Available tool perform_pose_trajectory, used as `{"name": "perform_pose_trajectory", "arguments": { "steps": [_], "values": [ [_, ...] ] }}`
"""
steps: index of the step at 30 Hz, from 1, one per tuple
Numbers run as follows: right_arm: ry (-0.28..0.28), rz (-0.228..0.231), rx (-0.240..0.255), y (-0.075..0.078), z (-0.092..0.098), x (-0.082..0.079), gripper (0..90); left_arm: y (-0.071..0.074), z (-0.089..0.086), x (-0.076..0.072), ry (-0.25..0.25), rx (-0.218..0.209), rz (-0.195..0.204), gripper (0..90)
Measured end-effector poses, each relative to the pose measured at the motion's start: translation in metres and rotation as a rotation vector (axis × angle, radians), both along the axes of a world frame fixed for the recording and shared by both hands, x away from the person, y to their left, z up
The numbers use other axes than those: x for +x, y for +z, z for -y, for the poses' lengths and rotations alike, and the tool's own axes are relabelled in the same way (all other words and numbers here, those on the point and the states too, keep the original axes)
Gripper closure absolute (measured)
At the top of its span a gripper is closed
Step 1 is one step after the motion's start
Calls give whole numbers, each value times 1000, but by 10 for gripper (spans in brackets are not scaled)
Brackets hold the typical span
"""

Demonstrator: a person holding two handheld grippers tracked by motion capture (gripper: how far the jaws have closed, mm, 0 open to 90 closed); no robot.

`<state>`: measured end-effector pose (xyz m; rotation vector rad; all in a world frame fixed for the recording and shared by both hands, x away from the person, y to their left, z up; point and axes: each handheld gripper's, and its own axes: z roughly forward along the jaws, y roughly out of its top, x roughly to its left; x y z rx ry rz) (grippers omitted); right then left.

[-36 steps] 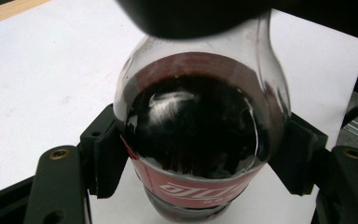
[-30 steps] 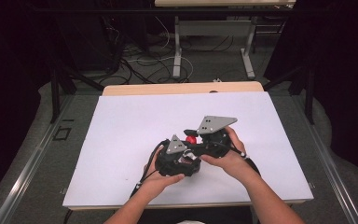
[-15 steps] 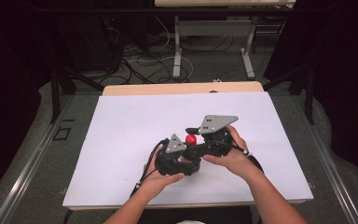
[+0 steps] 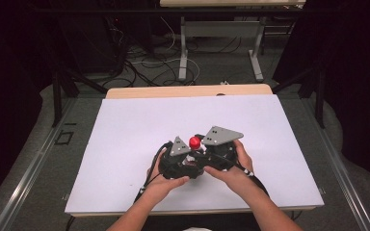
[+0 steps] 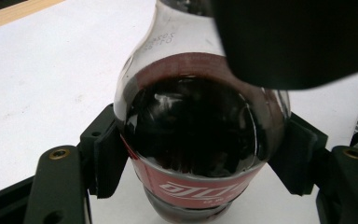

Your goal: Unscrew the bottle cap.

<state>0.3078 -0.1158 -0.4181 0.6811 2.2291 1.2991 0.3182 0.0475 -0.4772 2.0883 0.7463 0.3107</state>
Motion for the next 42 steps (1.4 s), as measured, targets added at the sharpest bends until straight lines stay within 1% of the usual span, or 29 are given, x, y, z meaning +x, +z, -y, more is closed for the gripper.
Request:
{"name": "perform_pose_trajectory", "arguments": {
  "steps": [2,4,5,6,7,9,10,11,12,13,14,15,16,17,18,19,20,23,25,26,28,29,31,32,33,35,37,40,42],
  "values": [
    [4,8,2,-1,-1,0,495,0,1,-1,-6,5,3,304],
    [5,8,5,-2,-2,1,499,-1,3,-2,4,0,3,304],
    [15,8,7,-2,-3,3,502,-2,4,-2,2,-12,2,304],
    [23,4,9,-2,-2,4,511,-1,3,-2,-6,-5,3,304],
    [26,11,18,-3,-3,6,523,-1,4,-2,-8,-3,4,304],
    [46,-12,23,-2,-2,9,541,-1,4,-3,-10,-3,6,304],
    [53,-13,35,-2,-2,10,561,0,4,-3,-13,-2,8,304],
    [66,-6,34,-1,-1,13,582,0,4,-4,-14,-3,6,304],
    [83,-25,35,0,0,16,594,0,4,-4,-15,-2,7,304],
    [83,-25,35,0,0,16,594,0,3,-3,-23,6,5,304],
    [93,-33,39,0,1,17,597,0,3,-3,-19,0,4,304],
    [111,-36,34,1,1,19,597,-1,4,-4,-16,-8,3,304],
    [128,-51,28,2,2,21,599,0,3,-3,-22,3,7,304],
    [151,-59,31,2,3,23,600,-1,3,-4,-21,-3,4,305],
    [176,-85,20,4,5,25,600,0,3,-4,-24,-2,8,305],
    [226,-112,34,6,8,31,601,0,3,-4,-28,-5,9,304],
    [226,-112,34,6,8,31,601,0,3,-4,-26,-11,10,304],
    [282,-131,24,9,11,36,600,1,3,-4,-32,-8,9,304],
    [293,-126,21,9,11,37,595,1,3,-4,-27,-13,7,304],
    [288,-115,21,9,11,37,576,1,2,-3,-25,-6,7,304],
    [239,-92,22,9,10,32,477,1,1,-3,-19,-10,0,304],
    [239,-92,22,9,10,32,477,1,0,-2,-13,-15,1,304],
    [205,-75,19,10,10,27,459,2,-2,-1,-6,-12,-1,304],
    [190,-57,9,11,10,24,459,2,-3,-1,-8,-3,2,304],
    [170,-39,11,11,9,21,459,2,-3,0,-3,-5,-1,304],
    [139,-9,-11,12,8,14,460,2,-4,1,8,-2,6,304],
    [128,-1,-15,12,6,9,465,2,-5,1,9,0,7,304],
    [106,35,-37,10,1,4,483,3,-3,0,2,2,-2,304],
    [93,33,-30,9,-1,4,503,2,-1,-2,-1,-6,3,304]
  ]
}}
